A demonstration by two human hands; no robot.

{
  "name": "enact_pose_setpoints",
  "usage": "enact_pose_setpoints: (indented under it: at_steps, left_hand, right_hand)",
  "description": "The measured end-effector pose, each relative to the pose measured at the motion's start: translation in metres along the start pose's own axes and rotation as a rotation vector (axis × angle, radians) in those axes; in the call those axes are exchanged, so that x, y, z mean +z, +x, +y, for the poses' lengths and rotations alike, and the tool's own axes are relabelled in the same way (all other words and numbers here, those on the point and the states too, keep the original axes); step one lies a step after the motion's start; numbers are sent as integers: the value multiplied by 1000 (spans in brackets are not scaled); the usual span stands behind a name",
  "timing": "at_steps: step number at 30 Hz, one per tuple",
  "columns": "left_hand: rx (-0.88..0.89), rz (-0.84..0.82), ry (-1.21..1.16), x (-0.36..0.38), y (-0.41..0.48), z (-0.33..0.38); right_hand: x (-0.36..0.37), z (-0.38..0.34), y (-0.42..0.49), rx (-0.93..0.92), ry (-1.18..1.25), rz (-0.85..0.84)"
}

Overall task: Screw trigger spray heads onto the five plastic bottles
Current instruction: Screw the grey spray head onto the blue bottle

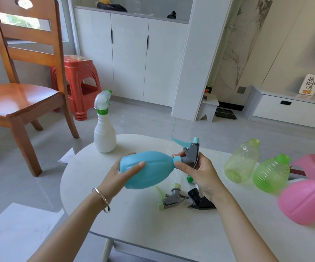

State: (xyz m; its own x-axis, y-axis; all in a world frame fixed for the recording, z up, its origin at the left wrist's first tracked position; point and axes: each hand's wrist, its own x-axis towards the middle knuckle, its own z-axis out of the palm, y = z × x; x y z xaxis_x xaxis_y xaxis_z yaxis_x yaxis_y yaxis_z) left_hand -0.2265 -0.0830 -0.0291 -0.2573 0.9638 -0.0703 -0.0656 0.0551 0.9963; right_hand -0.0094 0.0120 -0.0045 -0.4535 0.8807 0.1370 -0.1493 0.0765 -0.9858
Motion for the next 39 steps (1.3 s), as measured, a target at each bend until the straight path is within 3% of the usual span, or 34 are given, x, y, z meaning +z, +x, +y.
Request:
enact_pose_setpoints:
  at_steps: [5, 7, 11, 16, 20, 22, 25, 30, 35, 39]
  left_hand:
    - [-267, -91, -12, -4, 4, -1]
    - [-235, -93, 5, -3, 4, -1]
    - [-4, -34, 43, 2, 4, -1]
    - [-193, -197, -90, 2, 1, 4]
    - [-47, -191, -157, -4, 6, 2]
    - [-27, -273, -159, -7, 6, 2]
    - [-167, -299, -116, -5, -2, 4]
    - [81, -173, 89, -5, -1, 3]
    - [-149, -256, -119, 0, -4, 7]
    - [21, -193, -125, -4, 2, 6]
  right_hand:
    - [1, -2, -1, -42, -92, -132]
    - [1, 1, -2, -38, -77, -91]
    - [1, 4, 2, 5, -55, 89]
    - [0, 9, 2, 21, -29, 130]
    - [-3, 7, 3, 59, 37, 191]
    - [-3, 7, 2, 64, 83, 174]
    - [-1, 7, 2, 56, 74, 128]
    - [0, 5, 2, 80, 96, 162]
    - [4, 4, 1, 49, 91, 128]
    - [1, 2, 1, 65, 173, 141]
